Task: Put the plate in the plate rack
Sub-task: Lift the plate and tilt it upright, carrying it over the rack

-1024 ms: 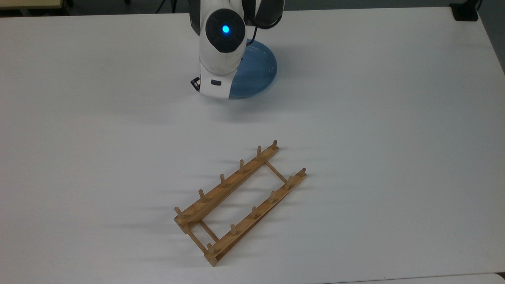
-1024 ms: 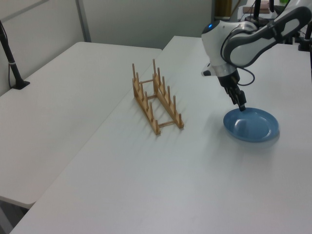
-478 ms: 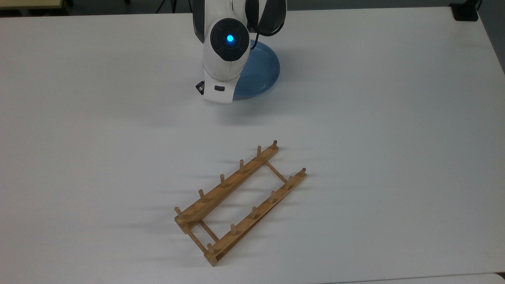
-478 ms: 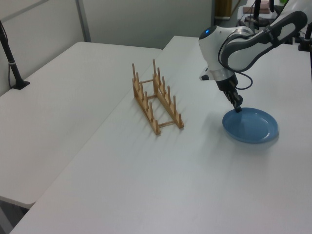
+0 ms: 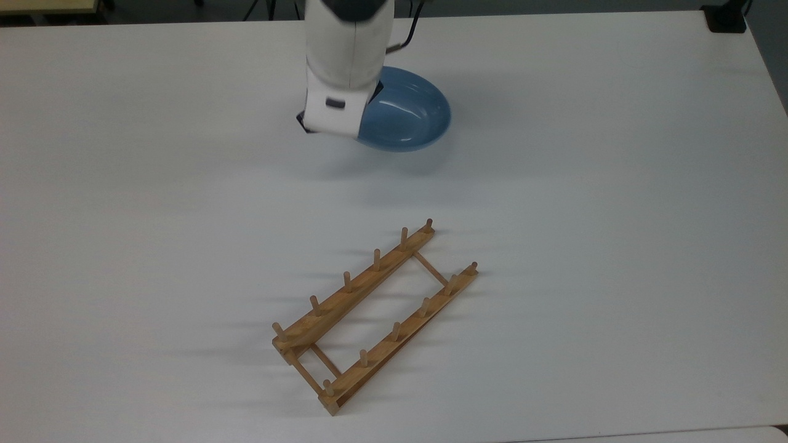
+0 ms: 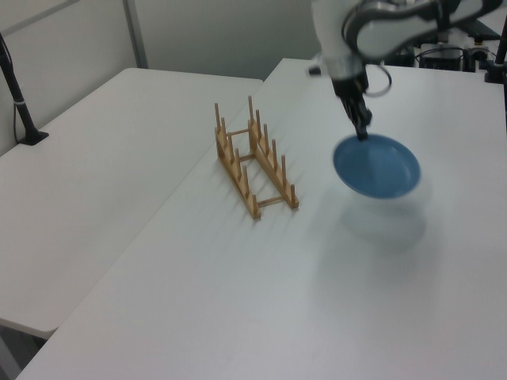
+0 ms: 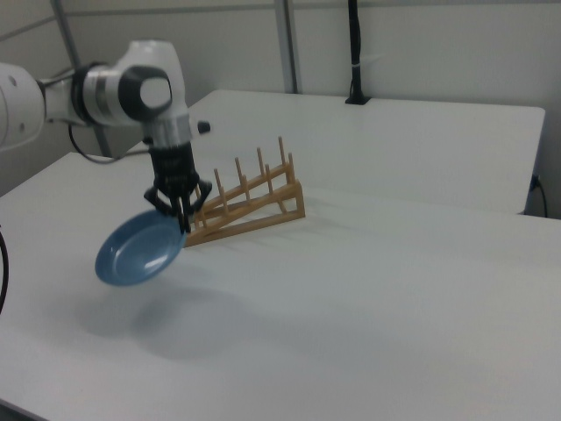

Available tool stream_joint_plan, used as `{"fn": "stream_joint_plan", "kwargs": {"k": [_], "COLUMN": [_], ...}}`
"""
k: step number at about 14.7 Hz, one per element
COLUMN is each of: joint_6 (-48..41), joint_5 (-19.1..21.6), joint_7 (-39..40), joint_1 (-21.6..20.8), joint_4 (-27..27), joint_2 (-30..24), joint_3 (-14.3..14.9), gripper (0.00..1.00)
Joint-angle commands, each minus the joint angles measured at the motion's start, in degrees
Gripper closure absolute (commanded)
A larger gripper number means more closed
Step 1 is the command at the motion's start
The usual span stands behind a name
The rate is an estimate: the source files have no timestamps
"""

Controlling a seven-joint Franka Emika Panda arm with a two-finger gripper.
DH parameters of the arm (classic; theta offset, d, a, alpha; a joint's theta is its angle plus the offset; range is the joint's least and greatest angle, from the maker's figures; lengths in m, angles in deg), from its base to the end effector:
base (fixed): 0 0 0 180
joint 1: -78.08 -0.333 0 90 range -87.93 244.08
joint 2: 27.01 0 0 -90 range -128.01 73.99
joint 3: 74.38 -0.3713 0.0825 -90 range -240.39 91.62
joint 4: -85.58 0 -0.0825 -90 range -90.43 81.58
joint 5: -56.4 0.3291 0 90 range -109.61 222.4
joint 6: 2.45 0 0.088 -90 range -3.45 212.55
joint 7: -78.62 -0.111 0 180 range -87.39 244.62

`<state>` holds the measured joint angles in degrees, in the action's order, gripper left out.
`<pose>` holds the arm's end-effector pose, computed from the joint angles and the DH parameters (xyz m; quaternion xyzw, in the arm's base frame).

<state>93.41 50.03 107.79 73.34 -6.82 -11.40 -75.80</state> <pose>0.5787 0.0494 0.5186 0.9428 0.3122 -0.1137 0.0289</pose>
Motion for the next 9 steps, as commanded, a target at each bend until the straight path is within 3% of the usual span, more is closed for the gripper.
{"fn": "stream_joint_plan", "kwargs": {"k": [1, 2, 6, 9], "joint_6": [-1.8, 0.7, 11.8, 19.2], "joint_5": [3.1, 3.2, 1.4, -7.1], "joint_7": [-11.0, -16.5, -31.9, -42.7], "joint_1": [-0.4, -0.3, -0.4, -1.6], "joint_4": [8.6, 11.5, 12.8, 12.4], "joint_2": [-0.8, -0.8, -1.4, -1.0], "joint_3": [0.1, 0.2, 0.5, 0.3], "gripper": [1.0, 1.0, 1.0, 1.0]}}
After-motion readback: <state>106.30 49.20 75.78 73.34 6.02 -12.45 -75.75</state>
